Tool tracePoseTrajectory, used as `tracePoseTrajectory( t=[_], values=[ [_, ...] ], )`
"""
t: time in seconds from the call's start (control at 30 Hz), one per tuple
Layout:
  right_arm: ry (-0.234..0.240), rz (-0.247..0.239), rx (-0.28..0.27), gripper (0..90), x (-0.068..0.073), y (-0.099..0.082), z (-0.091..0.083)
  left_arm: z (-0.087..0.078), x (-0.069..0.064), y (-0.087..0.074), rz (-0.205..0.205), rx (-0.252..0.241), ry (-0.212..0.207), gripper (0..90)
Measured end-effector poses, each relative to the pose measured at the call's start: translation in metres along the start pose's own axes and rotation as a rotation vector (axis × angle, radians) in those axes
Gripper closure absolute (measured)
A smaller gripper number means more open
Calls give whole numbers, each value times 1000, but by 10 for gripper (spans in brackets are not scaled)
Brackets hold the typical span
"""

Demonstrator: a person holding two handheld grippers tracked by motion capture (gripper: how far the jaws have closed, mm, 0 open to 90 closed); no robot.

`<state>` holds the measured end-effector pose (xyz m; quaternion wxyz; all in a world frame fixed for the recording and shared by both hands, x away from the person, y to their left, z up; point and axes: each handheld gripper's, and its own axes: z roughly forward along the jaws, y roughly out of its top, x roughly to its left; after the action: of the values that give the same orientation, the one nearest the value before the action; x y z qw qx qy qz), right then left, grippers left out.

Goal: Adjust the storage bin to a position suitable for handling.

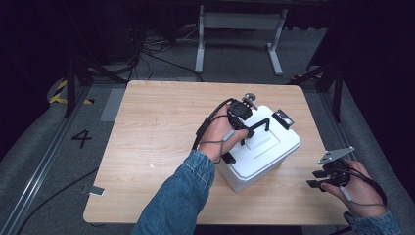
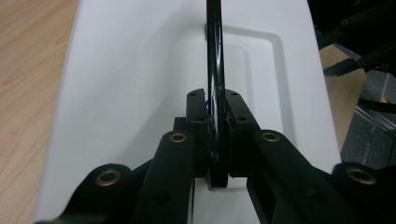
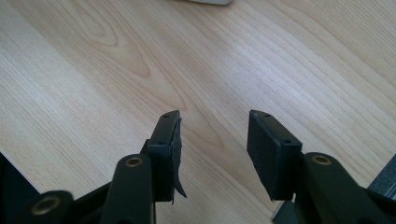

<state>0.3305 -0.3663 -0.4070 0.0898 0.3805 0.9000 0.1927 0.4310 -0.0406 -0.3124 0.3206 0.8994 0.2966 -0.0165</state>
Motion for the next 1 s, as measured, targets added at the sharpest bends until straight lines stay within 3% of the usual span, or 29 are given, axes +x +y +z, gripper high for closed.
tracePoseTrajectory(
  t=[0.5,1.0],
  values=[
    [-4,0,1,554,-1,-1,1,-15,-7,8,35,-59,12,842],
    [-2,0,4,554,-1,0,3,-60,-15,10,41,-137,36,842]
  ],
)
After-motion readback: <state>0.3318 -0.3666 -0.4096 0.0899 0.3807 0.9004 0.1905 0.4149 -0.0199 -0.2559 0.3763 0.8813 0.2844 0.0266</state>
